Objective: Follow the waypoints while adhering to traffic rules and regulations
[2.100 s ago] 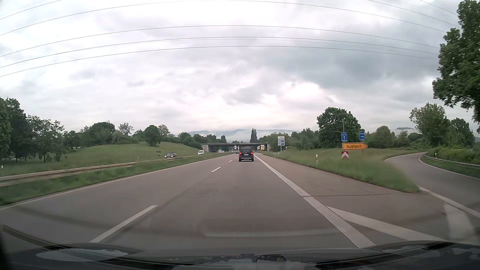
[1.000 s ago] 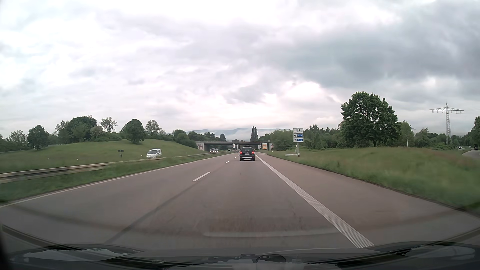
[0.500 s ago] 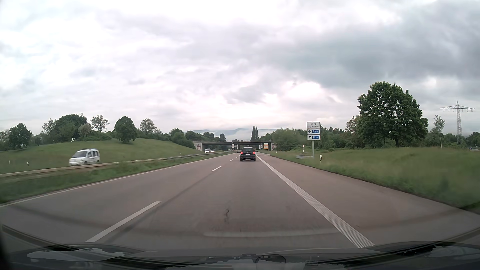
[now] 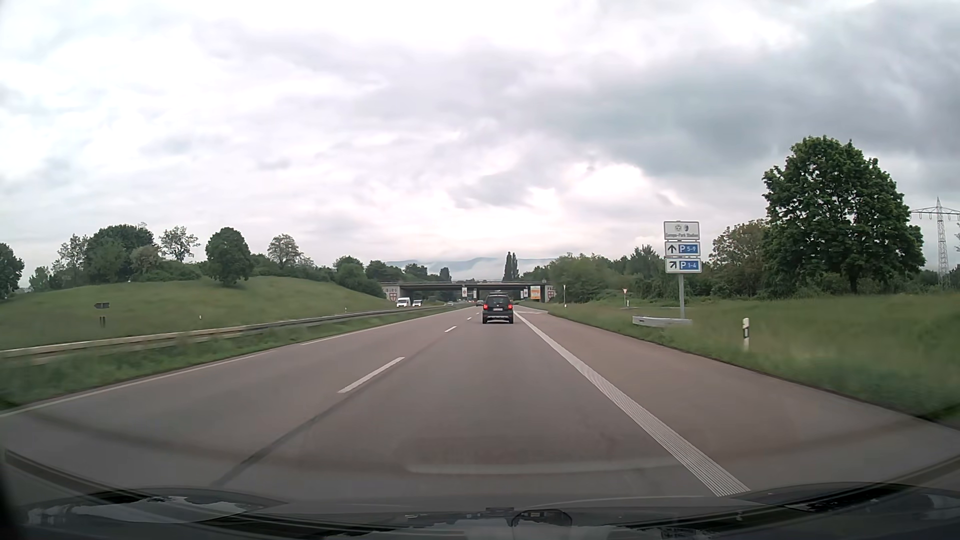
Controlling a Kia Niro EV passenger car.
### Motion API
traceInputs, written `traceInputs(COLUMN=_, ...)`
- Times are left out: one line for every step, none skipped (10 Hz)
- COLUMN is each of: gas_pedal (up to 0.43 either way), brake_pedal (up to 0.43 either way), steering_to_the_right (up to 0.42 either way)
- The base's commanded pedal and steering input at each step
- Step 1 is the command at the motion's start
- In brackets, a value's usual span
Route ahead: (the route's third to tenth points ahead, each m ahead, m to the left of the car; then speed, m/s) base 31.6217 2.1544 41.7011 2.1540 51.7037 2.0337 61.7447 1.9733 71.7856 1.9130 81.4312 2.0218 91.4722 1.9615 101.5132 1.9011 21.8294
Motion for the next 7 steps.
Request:
traceInputs(gas_pedal=0.098, brake_pedal=0.0, steering_to_the_right=0.0)
traceInputs(gas_pedal=0.098, brake_pedal=0.0, steering_to_the_right=-0.001)
traceInputs(gas_pedal=0.098, brake_pedal=0.0, steering_to_the_right=-0.001)
traceInputs(gas_pedal=0.098, brake_pedal=0.0, steering_to_the_right=-0.001)
traceInputs(gas_pedal=0.11, brake_pedal=0.0, steering_to_the_right=0.0)
traceInputs(gas_pedal=0.11, brake_pedal=0.0, steering_to_the_right=-0.001)
traceInputs(gas_pedal=0.11, brake_pedal=0.0, steering_to_the_right=-0.001)
